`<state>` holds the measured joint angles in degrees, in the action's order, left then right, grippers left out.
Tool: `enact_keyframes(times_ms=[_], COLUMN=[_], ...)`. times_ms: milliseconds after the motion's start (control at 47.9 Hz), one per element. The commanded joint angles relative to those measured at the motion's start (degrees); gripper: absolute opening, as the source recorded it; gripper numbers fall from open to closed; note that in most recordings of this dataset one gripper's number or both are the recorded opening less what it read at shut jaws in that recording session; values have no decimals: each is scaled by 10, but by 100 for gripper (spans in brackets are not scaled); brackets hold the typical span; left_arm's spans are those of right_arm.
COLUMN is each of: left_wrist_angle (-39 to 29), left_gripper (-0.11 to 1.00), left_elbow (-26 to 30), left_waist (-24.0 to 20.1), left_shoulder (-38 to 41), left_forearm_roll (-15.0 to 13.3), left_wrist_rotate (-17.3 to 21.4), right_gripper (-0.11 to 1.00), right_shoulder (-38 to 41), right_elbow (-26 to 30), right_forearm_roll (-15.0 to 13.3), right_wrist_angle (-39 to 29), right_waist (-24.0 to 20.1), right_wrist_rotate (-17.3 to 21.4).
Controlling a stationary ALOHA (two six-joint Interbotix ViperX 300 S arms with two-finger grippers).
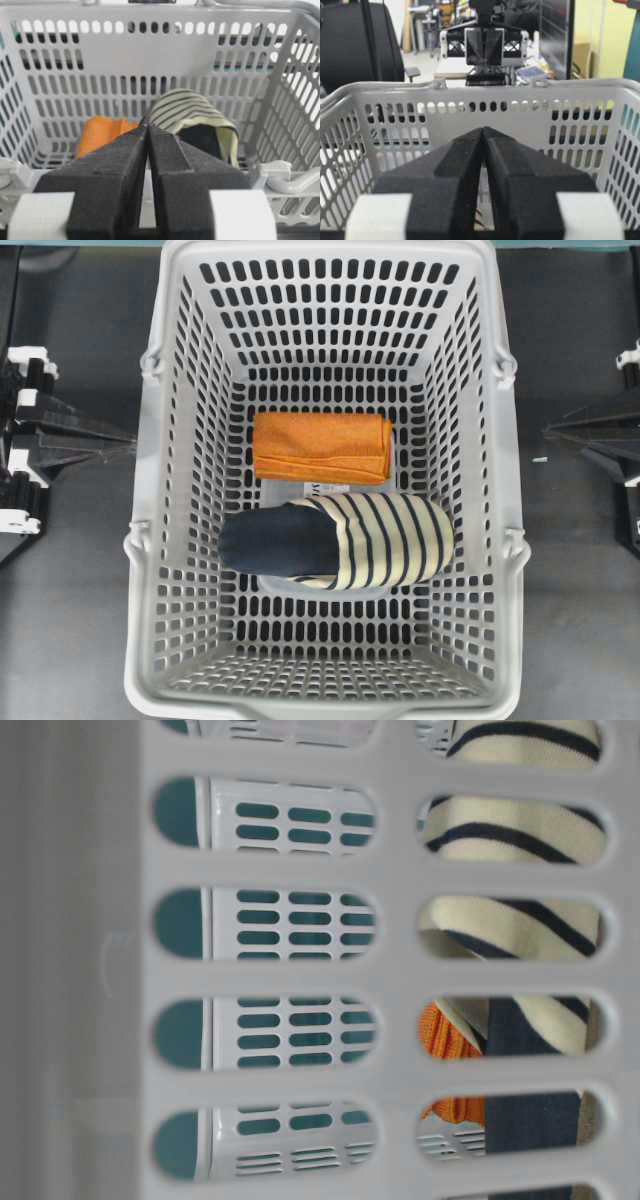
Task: Pick up the slipper from the shopping basket with the left arm.
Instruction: 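Move the left gripper over the basket toward the striped slipper, then lower the open left gripper onto the slipper's striped toe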
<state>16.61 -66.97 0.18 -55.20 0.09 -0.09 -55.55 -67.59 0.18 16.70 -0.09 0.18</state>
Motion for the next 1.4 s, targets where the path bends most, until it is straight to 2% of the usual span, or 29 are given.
enact_keyframes(times_ms=[0,83,250,480,835,1022,1252,1377], left_wrist_angle=[-34,-98,-244,-380,-512,-603,-681,-708], left_gripper=[6,0,0,0,0,0,0,0], left_elbow=[42,82,178,309,479,578,676,706], left_waist=[7,8,13,30,56,62,62,62], left_shoulder=[7,17,54,147,347,453,541,570], left_forearm_roll=[25,25,25,25,25,25,25,25], left_wrist_rotate=[-12,-24,-29,-28,-32,-33,-33,-33], right_gripper=[0,0,0,0,0,0,0,0], right_shoulder=[6,0,-7,-12,-12,-12,-13,-12], right_elbow=[4,4,6,5,4,4,4,4], right_forearm_roll=[1,12,12,12,12,13,12,13], right_wrist_angle=[3,-5,-33,-50,-54,-54,-54,-54], right_waist=[-4,-6,-8,-8,-8,-8,-11,-13], right_wrist_rotate=[6,11,23,23,24,24,24,24])
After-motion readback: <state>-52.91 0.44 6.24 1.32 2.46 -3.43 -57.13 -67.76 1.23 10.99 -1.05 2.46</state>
